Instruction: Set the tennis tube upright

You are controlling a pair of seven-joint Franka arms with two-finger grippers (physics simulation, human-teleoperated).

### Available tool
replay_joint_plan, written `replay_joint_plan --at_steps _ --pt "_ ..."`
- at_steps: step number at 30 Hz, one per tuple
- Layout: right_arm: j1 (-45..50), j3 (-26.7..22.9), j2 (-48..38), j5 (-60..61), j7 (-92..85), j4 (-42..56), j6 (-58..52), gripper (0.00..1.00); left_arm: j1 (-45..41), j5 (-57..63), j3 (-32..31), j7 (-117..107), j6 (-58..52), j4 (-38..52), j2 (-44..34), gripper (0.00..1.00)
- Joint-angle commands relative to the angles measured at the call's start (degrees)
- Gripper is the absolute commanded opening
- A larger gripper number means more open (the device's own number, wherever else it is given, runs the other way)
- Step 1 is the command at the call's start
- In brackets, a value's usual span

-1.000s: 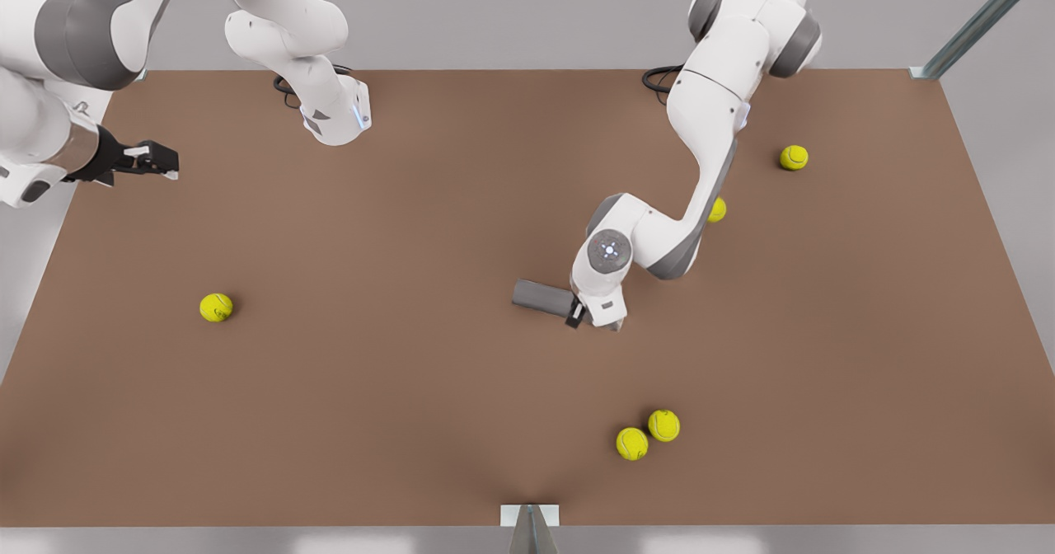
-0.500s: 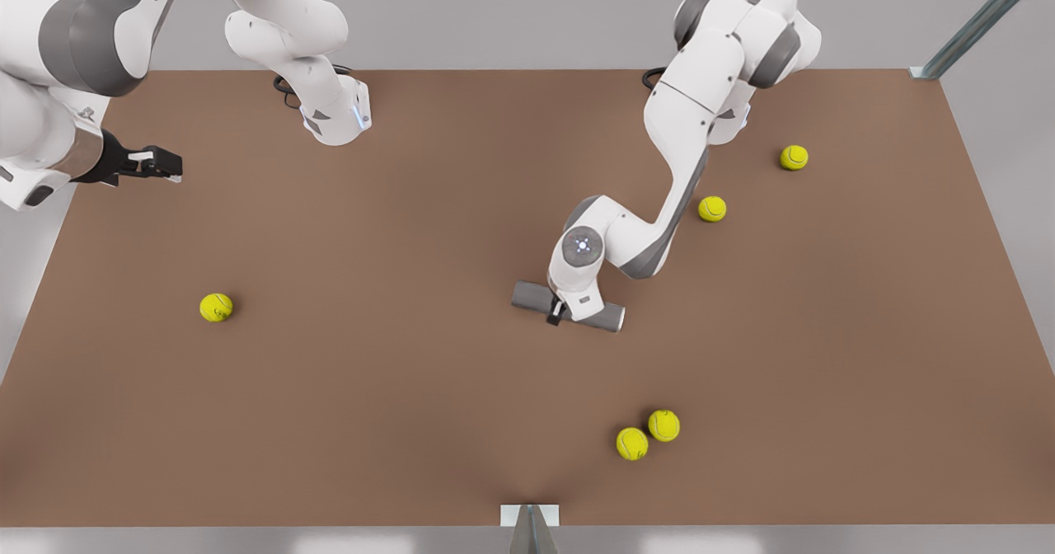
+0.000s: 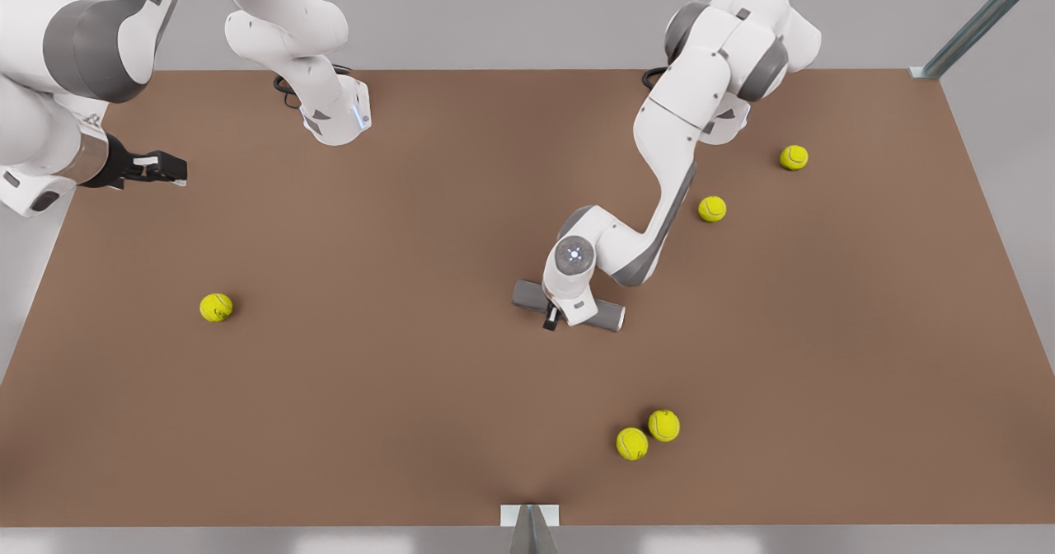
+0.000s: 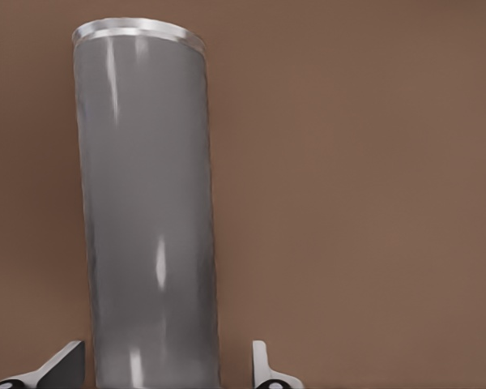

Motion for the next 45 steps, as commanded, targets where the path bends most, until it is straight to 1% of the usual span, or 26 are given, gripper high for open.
replay_joint_plan --at_steps 1,5,9,10,11,13,20,21,23,24,30,34,36,37,39,40,41,43,45 --pt "0.0 0.0 -0.1 0.1 0.9 0.0 0.0 1.00 0.1 -0.2 0.0 -3.1 1.2 0.1 0.4 1.00" --pt "-0.1 0.0 -0.1 0.2 0.9 0.0 0.0 1.00 0.1 -0.2 0.0 -3.3 2.2 1.6 2.5 1.00" --pt "0.0 0.0 0.0 0.2 0.9 0.0 0.0 1.00 0.1 -0.1 0.0 -3.2 2.6 1.7 2.9 1.00" --pt "0.0 0.0 0.0 0.2 0.9 0.0 0.0 1.00 0.1 -0.1 0.0 -3.2 2.6 1.7 2.9 0.98" --pt "0.0 0.0 0.0 0.5 0.9 0.0 0.0 1.00 0.1 0.0 0.0 -3.2 2.6 1.7 3.0 0.93" --pt "0.0 0.0 0.0 0.5 0.9 0.1 0.0 1.00 0.1 0.0 0.0 -3.3 2.7 1.7 3.1 0.85" --pt "0.0 0.0 0.1 0.5 0.9 0.0 0.0 1.00 0.1 0.0 0.0 -3.2 3.6 1.7 3.5 0.85" --pt "0.0 0.0 0.1 0.5 0.9 0.1 0.0 1.00 0.1 0.0 0.0 -3.2 3.6 1.7 3.6 0.83" --pt "0.0 0.0 0.1 0.6 0.9 0.1 0.0 1.00 0.1 0.0 0.0 -3.2 3.6 1.7 3.6 0.73" --pt "0.0 0.0 0.1 0.6 0.9 0.1 0.0 1.00 0.1 0.0 0.0 -3.2 3.6 1.7 3.6 0.69" --pt "0.0 0.0 0.5 0.6 0.9 0.3 0.0 1.00 0.1 0.2 0.1 -2.7 3.6 1.7 3.5 0.69" --pt "0.0 -0.1 0.5 0.6 0.9 0.3 0.0 1.00 0.4 0.1 1.7 -0.4 1.7 1.7 1.2 0.69" --pt "-0.1 -0.2 0.5 0.7 0.9 0.3 0.0 1.00 1.6 0.0 2.0 2.0 -0.5 1.7 -0.7 0.69" --pt "-0.1 -0.2 0.5 0.7 0.9 0.3 0.0 1.00 1.6 0.1 4.0 5.0 -3.5 1.7 -3.0 0.69" --pt "-0.1 -0.2 0.5 0.7 0.9 0.3 0.0 1.00 1.5 1.1 10.4 9.5 -13.5 2.2 -8.8 0.68" --pt "-0.1 -0.2 0.5 0.7 0.8 0.4 0.2 1.00 1.5 3.7 12.2 10.0 -21.6 5.7 -9.1 0.68" --pt "-0.1 -0.2 0.5 0.7 0.8 0.4 0.4 1.00 1.5 6.0 14.7 9.9 -25.7 7.1 -9.1 0.68" --pt "-0.1 -0.2 0.5 0.7 0.7 0.4 0.4 1.00 1.1 14.1 14.8 7.7 -37.1 11.4 -9.2 0.68" --pt "-0.1 -0.2 0.5 0.7 0.7 0.3 0.5 1.00 -2.7 29.3 14.7 3.3 -43.1 11.4 -8.8 0.68"
